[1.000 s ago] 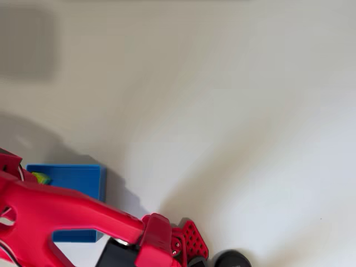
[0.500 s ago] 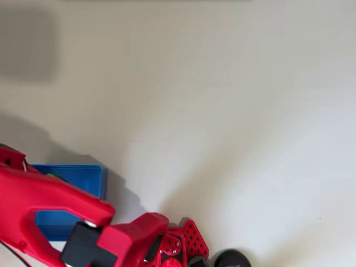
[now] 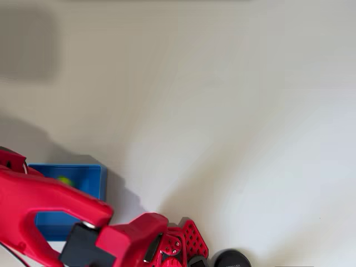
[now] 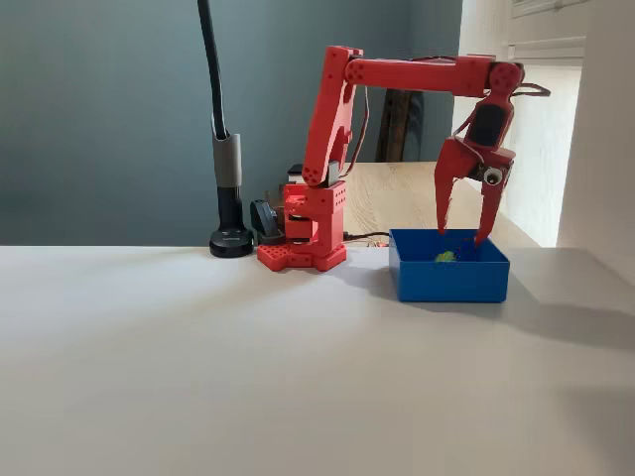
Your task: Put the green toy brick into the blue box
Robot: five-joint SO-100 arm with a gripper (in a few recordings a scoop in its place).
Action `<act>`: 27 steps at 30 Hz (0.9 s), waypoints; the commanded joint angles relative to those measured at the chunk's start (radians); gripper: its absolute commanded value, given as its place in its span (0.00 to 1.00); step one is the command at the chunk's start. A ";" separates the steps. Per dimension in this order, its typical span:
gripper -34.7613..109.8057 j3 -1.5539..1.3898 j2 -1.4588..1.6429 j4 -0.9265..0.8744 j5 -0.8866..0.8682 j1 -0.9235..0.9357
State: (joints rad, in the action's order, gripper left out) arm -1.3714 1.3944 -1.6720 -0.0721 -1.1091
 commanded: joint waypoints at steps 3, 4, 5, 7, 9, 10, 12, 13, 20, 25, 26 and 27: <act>0.41 0.025 0.025 -0.018 0.005 -0.006; 0.40 0.029 0.025 -0.020 0.009 -0.006; 0.40 0.037 0.025 -0.020 0.012 -0.006; 0.38 0.054 0.028 -0.020 0.018 -0.006; 0.36 0.081 0.029 -0.023 0.025 -0.005; 0.34 0.098 0.029 -0.023 0.028 -0.005; 0.29 0.135 0.029 -0.023 0.032 -0.003; 0.25 0.158 0.034 -0.023 0.032 -0.002; 0.24 0.365 0.043 -0.023 0.034 0.009; 0.24 0.522 0.067 -0.028 0.034 0.051; 0.24 0.528 0.084 -0.026 0.040 0.058; 0.24 0.528 0.103 -0.026 0.043 0.074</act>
State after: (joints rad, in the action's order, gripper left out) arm -0.9281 1.3959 -1.6812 -0.0322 -1.0569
